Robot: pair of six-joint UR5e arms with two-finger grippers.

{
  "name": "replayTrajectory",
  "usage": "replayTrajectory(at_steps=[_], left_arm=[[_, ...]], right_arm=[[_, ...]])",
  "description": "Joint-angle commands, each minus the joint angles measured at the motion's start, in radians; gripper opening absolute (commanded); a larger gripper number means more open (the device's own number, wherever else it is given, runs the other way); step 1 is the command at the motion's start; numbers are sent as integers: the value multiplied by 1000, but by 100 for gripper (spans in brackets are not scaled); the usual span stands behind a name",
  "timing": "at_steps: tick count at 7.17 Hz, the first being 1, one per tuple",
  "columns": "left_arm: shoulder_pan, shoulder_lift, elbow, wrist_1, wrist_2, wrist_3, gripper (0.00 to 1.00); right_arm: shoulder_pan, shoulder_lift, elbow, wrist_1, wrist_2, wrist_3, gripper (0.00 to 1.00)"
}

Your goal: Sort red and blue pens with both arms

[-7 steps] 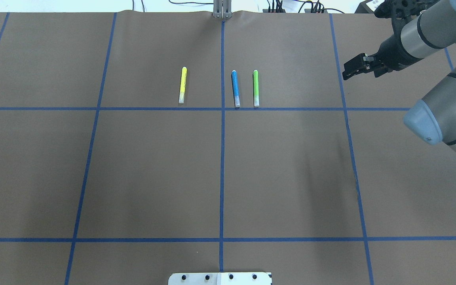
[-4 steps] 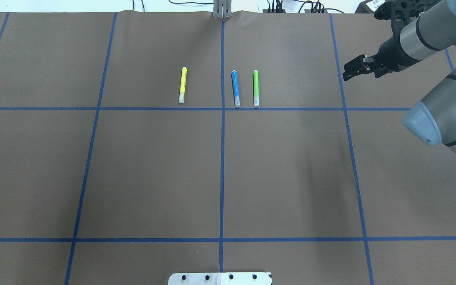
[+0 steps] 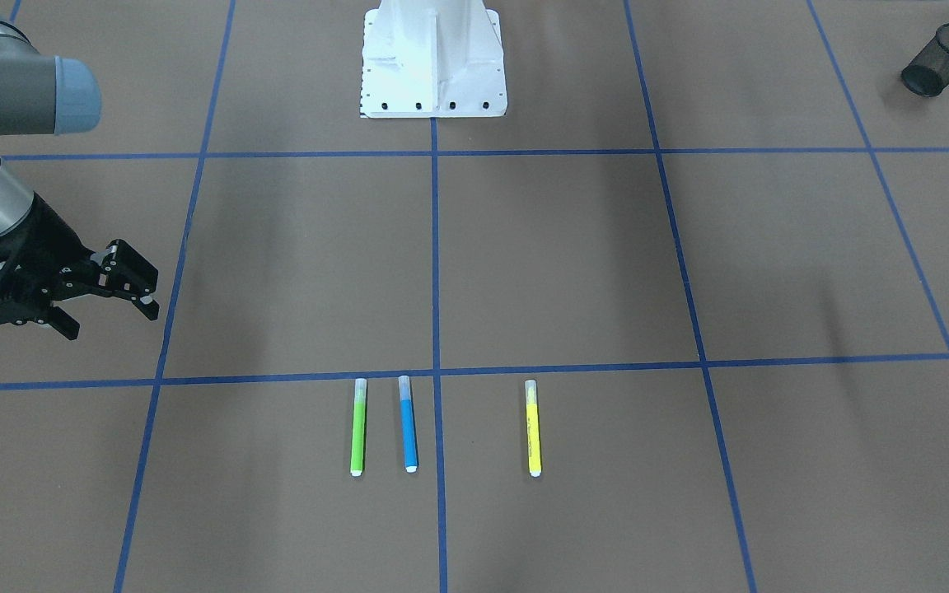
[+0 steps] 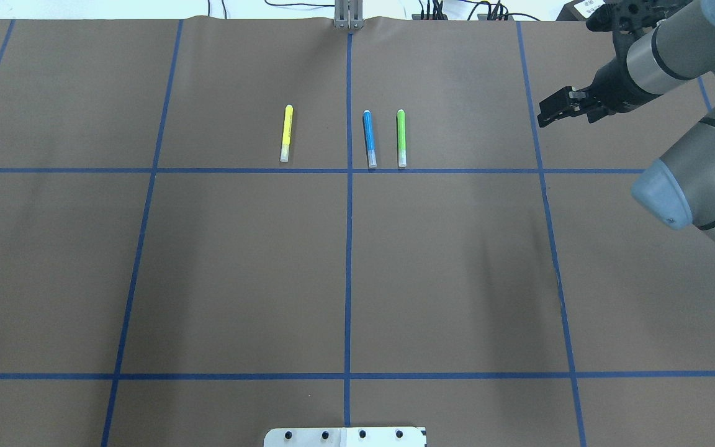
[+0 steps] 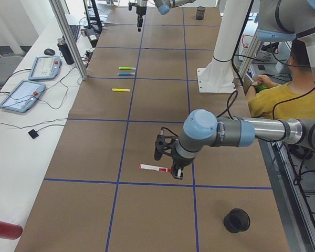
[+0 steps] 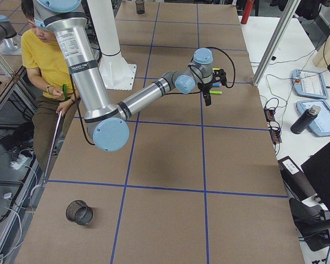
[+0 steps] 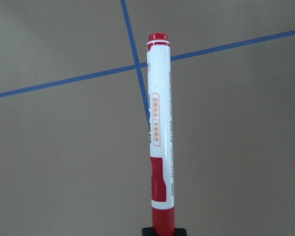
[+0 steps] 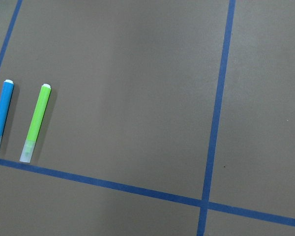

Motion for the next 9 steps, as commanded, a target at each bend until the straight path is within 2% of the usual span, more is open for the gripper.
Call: replayTrajectory(at_steps=[1, 2, 3, 5, 7, 8, 9], left_arm=[[-235, 69, 121, 106, -154, 2, 0], [-320, 96, 152, 163, -166, 32, 0], [-355, 160, 154, 187, -168, 46, 0], [-374, 202, 160, 352, -166, 110, 0], [-461, 195, 139, 638, -154, 253, 0], [-515, 181, 78, 793, -73, 258, 0], [-617, 149, 23, 939, 28, 260, 0]], right_arm=[[1, -1, 2, 2, 0, 0, 100], [1, -1, 2, 2, -8, 0, 100], [1, -1, 2, 2, -17, 0, 100], [1, -1, 3, 2, -25, 0, 100], [1, -1, 3, 2, -35, 0, 100], [0, -1, 6, 2, -43, 0, 100], [1, -1, 8, 2, -43, 0, 100]])
